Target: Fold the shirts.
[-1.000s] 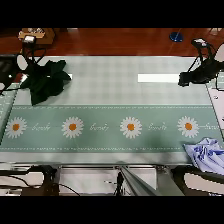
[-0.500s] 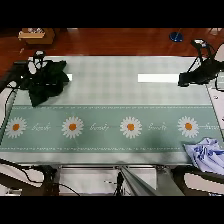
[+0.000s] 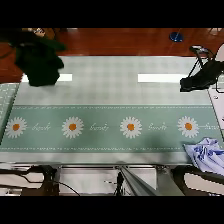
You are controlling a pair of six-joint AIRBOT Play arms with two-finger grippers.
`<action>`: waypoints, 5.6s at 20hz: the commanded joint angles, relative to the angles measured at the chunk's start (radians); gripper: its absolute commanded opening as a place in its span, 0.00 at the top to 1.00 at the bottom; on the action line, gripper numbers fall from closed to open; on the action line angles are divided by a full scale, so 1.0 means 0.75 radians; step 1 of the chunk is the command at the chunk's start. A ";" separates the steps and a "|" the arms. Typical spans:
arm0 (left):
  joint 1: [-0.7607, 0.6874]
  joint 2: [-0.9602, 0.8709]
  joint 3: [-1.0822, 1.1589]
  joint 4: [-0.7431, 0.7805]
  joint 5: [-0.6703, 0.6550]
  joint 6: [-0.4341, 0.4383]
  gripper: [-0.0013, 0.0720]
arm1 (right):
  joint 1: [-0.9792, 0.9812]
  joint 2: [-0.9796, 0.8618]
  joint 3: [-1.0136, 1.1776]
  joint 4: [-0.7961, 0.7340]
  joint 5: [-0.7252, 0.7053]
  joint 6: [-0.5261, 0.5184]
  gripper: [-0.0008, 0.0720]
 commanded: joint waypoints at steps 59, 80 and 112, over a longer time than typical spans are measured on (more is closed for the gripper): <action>-0.005 0.575 -2.054 -1.184 0.337 0.634 0.07 | -0.364 0.308 -0.834 0.894 -0.313 -0.447 0.24; -0.170 0.399 -2.053 -1.411 0.579 0.644 0.94 | -0.009 -0.092 -0.878 1.117 -0.352 -0.554 0.69; 0.005 1.250 -0.542 -1.112 -0.095 0.072 0.94 | -0.219 0.852 0.622 0.786 0.229 0.153 0.94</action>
